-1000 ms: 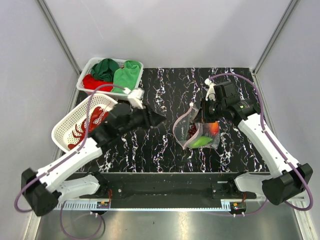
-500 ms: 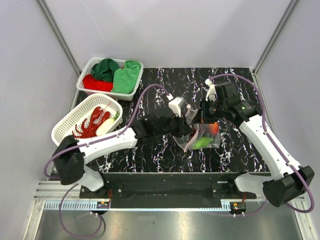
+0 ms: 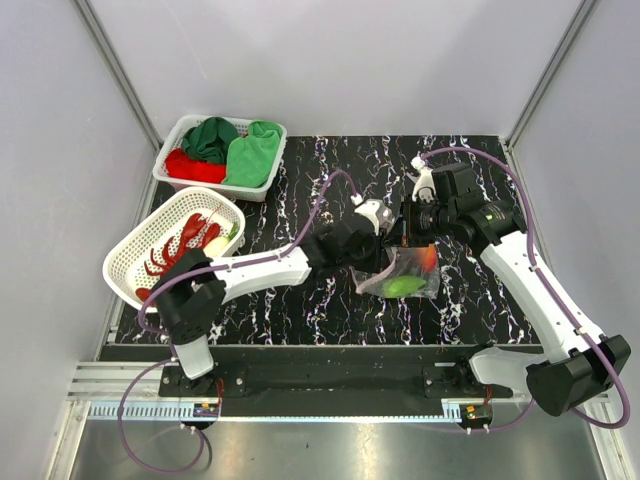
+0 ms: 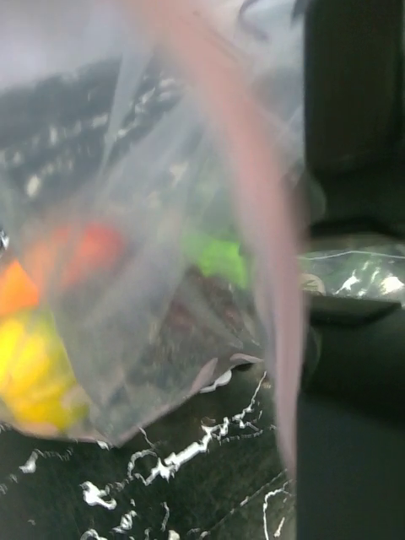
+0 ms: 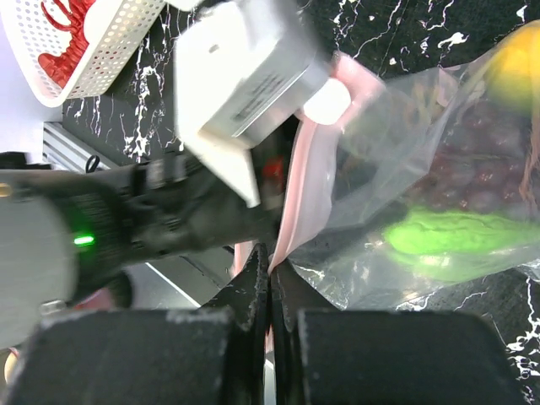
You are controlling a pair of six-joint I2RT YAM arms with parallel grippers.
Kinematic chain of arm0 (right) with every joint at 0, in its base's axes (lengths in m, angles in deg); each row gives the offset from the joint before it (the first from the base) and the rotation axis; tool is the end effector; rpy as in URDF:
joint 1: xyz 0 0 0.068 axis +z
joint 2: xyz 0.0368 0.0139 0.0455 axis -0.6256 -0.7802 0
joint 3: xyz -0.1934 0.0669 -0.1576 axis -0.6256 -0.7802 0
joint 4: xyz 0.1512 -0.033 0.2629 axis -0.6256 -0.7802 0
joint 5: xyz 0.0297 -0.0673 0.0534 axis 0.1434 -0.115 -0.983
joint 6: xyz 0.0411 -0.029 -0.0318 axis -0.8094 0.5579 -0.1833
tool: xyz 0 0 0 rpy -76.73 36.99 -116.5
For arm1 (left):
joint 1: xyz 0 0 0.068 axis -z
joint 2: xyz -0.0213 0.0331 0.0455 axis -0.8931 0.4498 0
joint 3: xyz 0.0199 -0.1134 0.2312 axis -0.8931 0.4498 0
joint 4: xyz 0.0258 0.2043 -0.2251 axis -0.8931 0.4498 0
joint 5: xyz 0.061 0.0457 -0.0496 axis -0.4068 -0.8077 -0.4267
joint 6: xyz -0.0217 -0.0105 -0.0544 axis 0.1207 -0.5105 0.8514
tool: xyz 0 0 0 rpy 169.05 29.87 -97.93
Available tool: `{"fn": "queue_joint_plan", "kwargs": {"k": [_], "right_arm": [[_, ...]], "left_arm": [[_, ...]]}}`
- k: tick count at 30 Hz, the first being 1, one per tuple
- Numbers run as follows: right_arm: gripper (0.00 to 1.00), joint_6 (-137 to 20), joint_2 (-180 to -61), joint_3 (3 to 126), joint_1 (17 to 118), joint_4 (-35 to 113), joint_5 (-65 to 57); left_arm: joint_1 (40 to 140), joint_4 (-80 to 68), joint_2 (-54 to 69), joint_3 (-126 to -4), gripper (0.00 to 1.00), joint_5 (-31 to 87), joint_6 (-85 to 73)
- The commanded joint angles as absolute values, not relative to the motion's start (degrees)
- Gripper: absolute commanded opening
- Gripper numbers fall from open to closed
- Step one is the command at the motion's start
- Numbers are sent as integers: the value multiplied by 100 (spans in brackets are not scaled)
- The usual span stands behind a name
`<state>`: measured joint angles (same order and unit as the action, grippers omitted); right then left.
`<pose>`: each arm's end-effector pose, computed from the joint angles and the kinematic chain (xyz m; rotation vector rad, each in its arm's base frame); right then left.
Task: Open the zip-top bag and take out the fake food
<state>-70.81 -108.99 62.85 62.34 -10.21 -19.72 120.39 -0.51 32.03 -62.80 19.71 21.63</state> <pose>0.2667 0.1358 0.3477 -0.3004 2.4296 0.8410 0.2412 -0.3731 0.1996 0.3670 2.2892 -0.9265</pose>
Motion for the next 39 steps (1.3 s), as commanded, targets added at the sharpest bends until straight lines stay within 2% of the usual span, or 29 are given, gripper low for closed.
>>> {"fn": "queue_joint_plan", "kwargs": {"k": [1,3,9,12,18,24,27,28,30,31,33,34,37,39], "right_arm": [[0,-7128,-10739,6519,6219,-723,-2247],[0,-7137,-10722,6510,6219,-723,-2255],[0,-7163,-10687,6501,6219,-750,-2273],[0,-7154,-10669,6501,6219,-750,-2273],[0,-7137,-10643,6379,6219,-750,-2273],[0,-7093,-10599,6238,6219,-741,-2229],[0,-7093,-10572,6133,6219,-724,-2203],[0,-7093,-10581,6115,6219,-732,-2194],[0,-7084,-10564,6071,6219,-723,-2150],[0,-7075,-10564,6053,6219,-715,-2133],[0,-7049,-10529,6027,6219,-732,-2028],[0,-7023,-10537,6018,6219,-741,-1984],[0,-6987,-10564,5992,6219,-741,-1825],[0,-6952,-10590,5956,6219,-741,-1668]], "left_arm": [[12066,-308,3408,-6587,46,1454,2351],[12084,-369,3496,-6587,53,1243,2483],[12119,-369,3856,-6789,57,865,2720],[12137,-220,4067,-6912,63,584,3036],[12154,-149,4577,-7114,59,548,3441],[12163,-141,4858,-7088,63,469,3670],[12163,-132,4885,-7158,56,443,3688],[12163,-114,4876,-7149,47,408,3731],[12154,-114,4859,-7140,38,398,3766],[12154,-132,4850,-7114,31,407,3741],[12154,-132,4815,-7105,26,486,3679],[12154,-114,4754,-7088,20,530,3635],[12154,-79,4535,-7026,12,574,3434],[12154,-88,4367,-6939,11,609,3267]]}}
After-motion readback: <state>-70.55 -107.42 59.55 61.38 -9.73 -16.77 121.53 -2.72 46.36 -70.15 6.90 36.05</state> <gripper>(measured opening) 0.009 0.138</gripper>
